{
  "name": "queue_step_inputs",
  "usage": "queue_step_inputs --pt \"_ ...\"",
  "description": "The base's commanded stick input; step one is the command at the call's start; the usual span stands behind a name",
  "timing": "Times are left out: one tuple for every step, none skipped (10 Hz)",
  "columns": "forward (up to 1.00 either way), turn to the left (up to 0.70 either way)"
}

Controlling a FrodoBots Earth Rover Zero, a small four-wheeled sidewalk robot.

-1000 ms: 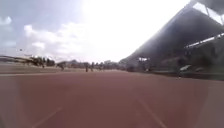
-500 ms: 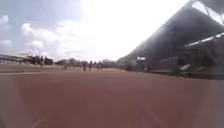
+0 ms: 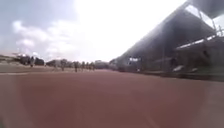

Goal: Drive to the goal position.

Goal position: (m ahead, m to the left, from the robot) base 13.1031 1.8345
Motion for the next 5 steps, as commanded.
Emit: queue_step_inputs --pt "0.7 0.0" --pt "0.7 0.0" --pt "0.7 0.0" --pt "0.7 0.0" --pt "0.7 0.0"
